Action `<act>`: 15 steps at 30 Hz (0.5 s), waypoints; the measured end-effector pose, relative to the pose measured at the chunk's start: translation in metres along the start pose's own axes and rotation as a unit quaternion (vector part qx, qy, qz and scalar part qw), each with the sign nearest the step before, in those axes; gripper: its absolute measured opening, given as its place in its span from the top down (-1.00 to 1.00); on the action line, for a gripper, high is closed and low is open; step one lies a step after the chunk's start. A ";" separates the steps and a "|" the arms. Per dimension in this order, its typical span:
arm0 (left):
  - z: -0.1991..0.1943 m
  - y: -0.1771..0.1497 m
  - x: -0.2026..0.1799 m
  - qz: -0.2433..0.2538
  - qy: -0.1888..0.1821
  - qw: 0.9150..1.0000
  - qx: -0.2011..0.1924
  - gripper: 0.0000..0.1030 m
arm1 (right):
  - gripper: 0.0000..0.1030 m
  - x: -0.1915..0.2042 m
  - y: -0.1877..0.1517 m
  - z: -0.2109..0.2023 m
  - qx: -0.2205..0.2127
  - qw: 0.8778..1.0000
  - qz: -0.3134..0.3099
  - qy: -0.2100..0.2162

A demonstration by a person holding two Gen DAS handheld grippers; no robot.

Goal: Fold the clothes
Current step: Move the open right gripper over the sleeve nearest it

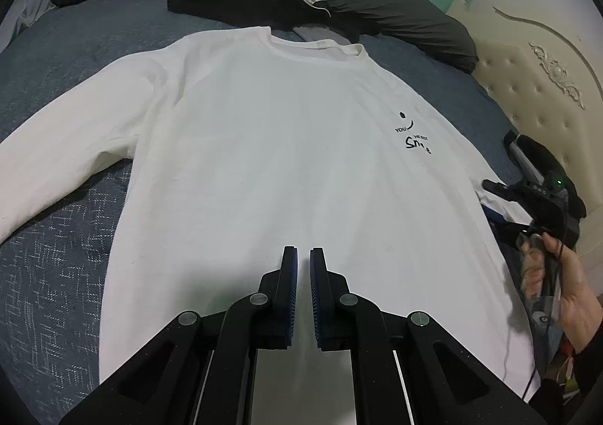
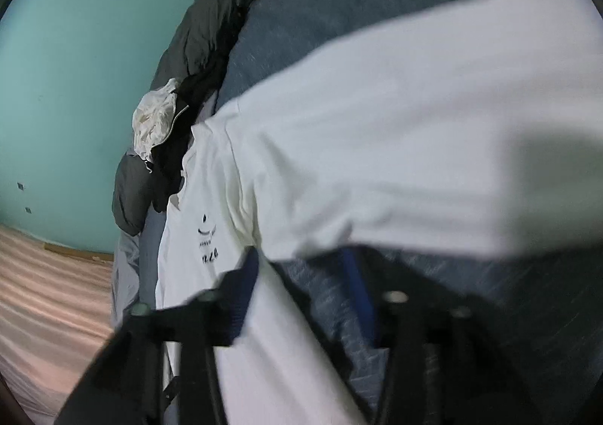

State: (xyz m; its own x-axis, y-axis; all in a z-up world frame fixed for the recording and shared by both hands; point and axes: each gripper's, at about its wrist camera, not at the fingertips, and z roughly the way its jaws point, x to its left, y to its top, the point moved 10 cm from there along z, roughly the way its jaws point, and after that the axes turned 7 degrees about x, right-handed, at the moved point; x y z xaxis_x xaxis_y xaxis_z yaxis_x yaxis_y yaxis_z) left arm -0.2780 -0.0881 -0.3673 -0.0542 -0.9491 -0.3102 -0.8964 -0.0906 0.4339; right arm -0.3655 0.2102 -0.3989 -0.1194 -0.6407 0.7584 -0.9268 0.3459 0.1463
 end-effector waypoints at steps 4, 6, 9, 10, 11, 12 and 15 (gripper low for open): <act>-0.001 0.000 0.004 -0.003 0.003 1.000 -0.001 0.86 | 0.03 0.001 0.005 0.008 -0.012 1.000 0.012 0.011; 0.000 0.001 0.004 -0.004 0.002 1.000 0.000 0.86 | 0.39 0.003 0.013 0.009 -0.023 0.999 0.018 0.022; 0.001 0.000 0.004 -0.003 0.003 1.000 0.001 0.86 | 0.89 0.008 0.027 0.007 -0.042 0.999 0.000 0.001; 0.001 0.000 0.005 -0.003 0.003 1.000 0.002 0.86 | 0.91 0.009 0.030 0.005 -0.048 0.999 -0.004 -0.002; 0.002 0.000 0.005 -0.003 0.003 1.000 0.003 0.86 | 0.92 0.008 0.034 0.002 -0.056 0.998 -0.006 -0.001; 0.001 0.000 0.005 -0.003 0.003 1.000 0.003 0.86 | 0.92 0.008 0.037 -0.002 -0.063 0.998 -0.007 -0.001; 0.001 0.000 0.006 -0.005 0.005 1.000 0.002 0.86 | 0.93 0.009 0.051 -0.015 -0.086 0.996 -0.014 0.002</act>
State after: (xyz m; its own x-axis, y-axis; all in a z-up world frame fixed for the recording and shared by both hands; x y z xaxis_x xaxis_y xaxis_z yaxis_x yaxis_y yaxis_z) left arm -0.2789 -0.0940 -0.3697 -0.0419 -0.9511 -0.3061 -0.8988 -0.0980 0.4273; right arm -0.4082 0.2320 -0.3752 -0.0923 -0.6498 0.7544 -0.8553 0.4397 0.2741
